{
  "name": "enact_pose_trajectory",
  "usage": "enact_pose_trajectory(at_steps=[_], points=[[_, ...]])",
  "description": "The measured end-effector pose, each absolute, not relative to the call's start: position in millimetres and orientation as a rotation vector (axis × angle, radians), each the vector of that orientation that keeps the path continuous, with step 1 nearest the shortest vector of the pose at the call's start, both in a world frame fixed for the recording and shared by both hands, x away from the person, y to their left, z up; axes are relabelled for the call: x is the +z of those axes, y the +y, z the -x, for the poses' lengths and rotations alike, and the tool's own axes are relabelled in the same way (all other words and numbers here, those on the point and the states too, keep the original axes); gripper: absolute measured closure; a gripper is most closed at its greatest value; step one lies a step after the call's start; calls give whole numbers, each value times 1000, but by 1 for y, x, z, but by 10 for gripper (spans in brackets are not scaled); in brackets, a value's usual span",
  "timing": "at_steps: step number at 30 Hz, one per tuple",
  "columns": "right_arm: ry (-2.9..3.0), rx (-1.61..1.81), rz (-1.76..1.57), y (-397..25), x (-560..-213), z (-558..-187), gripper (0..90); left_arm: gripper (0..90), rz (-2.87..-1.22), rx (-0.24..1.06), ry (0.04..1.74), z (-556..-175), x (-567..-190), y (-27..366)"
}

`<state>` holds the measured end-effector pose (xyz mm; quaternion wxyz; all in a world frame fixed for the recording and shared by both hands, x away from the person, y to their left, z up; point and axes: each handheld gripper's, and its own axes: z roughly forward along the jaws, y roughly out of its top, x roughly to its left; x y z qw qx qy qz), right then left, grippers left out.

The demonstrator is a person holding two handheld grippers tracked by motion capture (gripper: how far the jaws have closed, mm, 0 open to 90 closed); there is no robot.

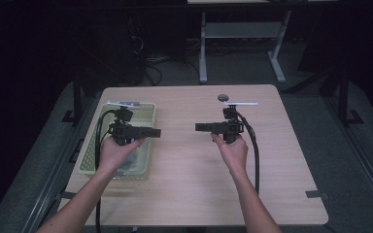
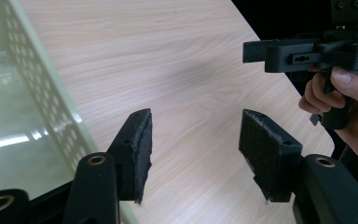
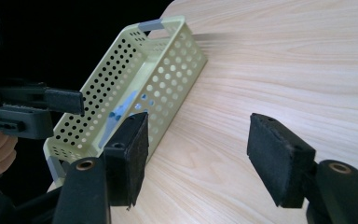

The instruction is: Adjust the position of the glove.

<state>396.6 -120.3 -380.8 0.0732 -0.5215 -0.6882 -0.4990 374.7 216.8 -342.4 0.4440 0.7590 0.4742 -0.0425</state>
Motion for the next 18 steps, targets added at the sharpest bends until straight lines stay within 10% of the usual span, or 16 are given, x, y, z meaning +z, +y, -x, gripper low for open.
enact_pose_trajectory(at_steps=[18], points=[[-2045, -1491, 1641, -164, -390, -385, 365, 397, -1904, -129, 1126, -375, -344, 189]])
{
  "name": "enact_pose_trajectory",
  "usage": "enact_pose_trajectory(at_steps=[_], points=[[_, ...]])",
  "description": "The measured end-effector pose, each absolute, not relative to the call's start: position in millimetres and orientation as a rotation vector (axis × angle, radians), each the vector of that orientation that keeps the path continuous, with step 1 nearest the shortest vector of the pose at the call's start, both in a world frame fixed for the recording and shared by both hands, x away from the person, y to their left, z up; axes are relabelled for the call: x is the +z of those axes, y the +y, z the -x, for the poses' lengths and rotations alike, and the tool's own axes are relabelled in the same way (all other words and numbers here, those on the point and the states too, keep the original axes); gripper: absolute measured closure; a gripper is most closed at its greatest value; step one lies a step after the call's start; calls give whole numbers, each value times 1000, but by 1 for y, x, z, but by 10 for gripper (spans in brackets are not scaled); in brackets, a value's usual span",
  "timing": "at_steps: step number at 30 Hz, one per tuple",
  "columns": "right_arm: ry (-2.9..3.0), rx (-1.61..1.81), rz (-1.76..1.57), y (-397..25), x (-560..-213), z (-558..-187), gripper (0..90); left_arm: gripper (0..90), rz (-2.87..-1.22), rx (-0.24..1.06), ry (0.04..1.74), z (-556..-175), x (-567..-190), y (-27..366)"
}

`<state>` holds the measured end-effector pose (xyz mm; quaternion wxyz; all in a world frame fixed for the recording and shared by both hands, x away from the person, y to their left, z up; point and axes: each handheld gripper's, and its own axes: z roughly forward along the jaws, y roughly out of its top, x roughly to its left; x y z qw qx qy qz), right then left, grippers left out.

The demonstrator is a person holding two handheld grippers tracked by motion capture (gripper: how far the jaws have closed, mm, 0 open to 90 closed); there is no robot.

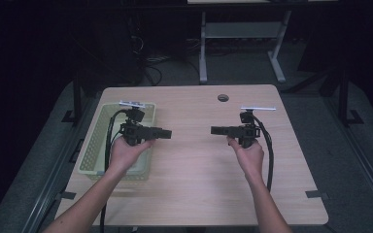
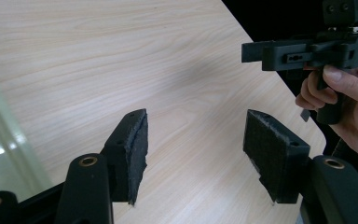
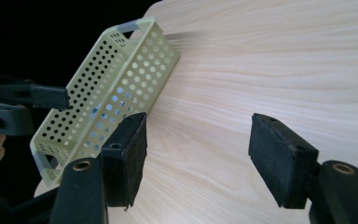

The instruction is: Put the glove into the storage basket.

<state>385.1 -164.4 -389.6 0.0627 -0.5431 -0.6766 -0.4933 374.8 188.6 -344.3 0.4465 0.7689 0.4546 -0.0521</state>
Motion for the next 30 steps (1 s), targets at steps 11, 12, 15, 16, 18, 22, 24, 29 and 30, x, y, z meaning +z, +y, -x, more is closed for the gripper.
enact_pose_trajectory(at_steps=[11, 12, 15, 16, 18, 22, 24, 29, 30], points=[[-2027, -1481, 1705, -195, -399, -375, 361, 381, -1902, -160, 1093, -374, -348, 168], [-2017, -1477, 1715, -196, -399, -375, 360, 380, -1904, -162, 1089, -374, -348, 166], [-2014, -1472, 1725, -202, -402, -372, 358, 373, -1905, -168, 1080, -373, -349, 161], [-2012, -1469, 1727, -203, -403, -372, 354, 372, -1901, -167, 1080, -373, -349, 159], [-2013, -1461, 1736, -207, -405, -371, 353, 367, -1900, -167, 1075, -372, -350, 155], [-2012, -1464, 1743, -214, -409, -367, 353, 358, -1915, -173, 1059, -371, -352, 148], [-2006, -1456, 1749, -218, -411, -365, 352, 353, -1918, -170, 1054, -371, -353, 144], [-1991, -1461, 1763, -228, -415, -360, 350, 348, -1919, -176, 1042, -369, -356, 134], [-1995, -1455, 1764, -229, -416, -359, 351, 348, -1915, -181, 1039, -369, -357, 132]])
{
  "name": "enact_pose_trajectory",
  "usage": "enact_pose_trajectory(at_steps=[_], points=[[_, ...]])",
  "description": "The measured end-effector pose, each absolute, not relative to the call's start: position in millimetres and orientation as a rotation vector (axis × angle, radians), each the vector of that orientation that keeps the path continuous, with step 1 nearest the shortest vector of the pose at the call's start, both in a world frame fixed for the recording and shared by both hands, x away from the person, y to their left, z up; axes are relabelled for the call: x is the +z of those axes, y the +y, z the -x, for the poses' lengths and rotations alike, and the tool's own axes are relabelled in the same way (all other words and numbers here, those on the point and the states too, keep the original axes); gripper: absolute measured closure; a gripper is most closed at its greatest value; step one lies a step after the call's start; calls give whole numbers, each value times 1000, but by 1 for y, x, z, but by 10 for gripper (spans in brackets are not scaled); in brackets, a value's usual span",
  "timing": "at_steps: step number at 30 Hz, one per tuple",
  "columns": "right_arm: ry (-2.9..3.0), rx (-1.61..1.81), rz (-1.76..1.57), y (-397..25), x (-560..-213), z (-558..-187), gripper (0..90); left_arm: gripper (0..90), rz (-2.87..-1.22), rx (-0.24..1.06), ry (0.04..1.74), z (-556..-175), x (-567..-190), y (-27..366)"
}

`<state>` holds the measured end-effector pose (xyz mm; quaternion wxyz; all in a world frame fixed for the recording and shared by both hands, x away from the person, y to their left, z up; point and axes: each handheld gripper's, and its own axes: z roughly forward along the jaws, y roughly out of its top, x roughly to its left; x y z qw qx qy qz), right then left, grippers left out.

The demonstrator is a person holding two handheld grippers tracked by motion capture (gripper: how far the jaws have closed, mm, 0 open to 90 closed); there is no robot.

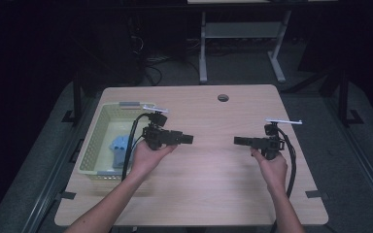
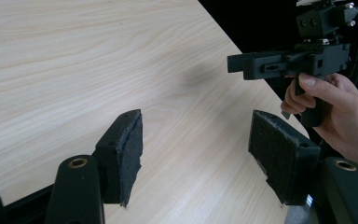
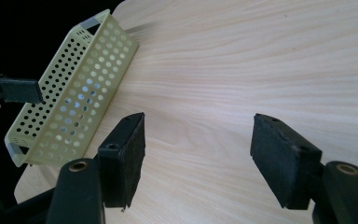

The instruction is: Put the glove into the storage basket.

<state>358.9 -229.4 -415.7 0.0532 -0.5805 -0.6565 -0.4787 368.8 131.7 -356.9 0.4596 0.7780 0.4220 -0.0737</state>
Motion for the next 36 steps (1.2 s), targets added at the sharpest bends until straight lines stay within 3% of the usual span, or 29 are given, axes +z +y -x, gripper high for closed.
enact_pose_trajectory(at_steps=[36], points=[[-1906, -1428, 1876, -294, -456, -321, 341, 314, -1943, -262, 1003, -349, -406, 96]])
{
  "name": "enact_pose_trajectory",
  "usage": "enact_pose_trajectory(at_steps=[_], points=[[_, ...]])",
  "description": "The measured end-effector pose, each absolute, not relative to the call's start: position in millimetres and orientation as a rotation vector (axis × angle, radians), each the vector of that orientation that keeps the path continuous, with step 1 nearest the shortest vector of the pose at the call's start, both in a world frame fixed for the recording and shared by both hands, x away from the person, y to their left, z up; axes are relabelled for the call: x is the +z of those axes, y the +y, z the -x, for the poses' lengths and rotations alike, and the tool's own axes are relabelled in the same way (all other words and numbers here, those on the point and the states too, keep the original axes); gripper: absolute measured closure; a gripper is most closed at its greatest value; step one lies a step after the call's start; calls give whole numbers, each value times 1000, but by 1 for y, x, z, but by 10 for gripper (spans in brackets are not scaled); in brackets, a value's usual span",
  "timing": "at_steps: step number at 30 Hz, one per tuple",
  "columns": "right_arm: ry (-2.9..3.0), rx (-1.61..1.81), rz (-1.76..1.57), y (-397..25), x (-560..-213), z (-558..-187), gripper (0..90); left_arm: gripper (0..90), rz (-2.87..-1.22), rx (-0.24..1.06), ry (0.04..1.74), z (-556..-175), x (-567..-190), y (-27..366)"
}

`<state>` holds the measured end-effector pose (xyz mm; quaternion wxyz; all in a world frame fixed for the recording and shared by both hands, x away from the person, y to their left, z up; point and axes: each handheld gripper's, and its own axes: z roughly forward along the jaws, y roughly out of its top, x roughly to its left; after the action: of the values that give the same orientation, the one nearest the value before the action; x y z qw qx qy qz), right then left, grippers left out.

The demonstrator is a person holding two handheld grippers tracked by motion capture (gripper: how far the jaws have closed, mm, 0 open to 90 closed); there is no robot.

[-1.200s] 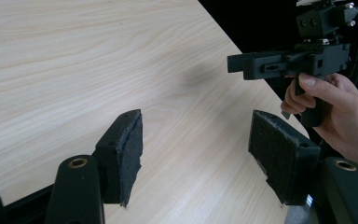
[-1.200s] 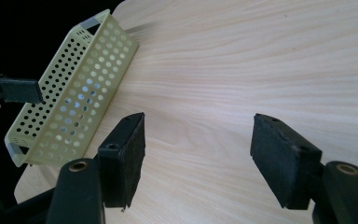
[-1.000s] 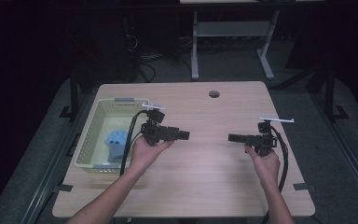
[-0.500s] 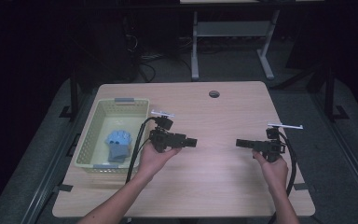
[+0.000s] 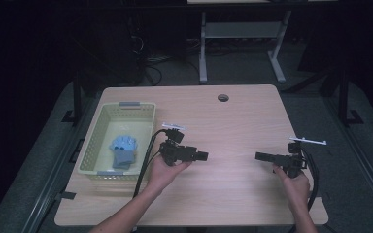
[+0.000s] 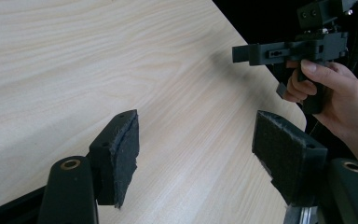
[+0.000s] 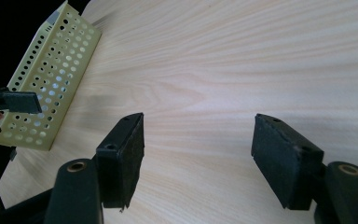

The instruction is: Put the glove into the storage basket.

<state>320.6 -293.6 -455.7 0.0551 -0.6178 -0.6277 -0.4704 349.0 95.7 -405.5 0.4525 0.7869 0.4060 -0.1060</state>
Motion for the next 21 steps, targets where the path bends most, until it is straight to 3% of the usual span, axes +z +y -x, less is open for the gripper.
enact_pose_trajectory(at_steps=[21], points=[[-1896, -1436, 1904, -314, -463, -296, 330, 309, -1971, -259, 941, -329, -422, 85]])
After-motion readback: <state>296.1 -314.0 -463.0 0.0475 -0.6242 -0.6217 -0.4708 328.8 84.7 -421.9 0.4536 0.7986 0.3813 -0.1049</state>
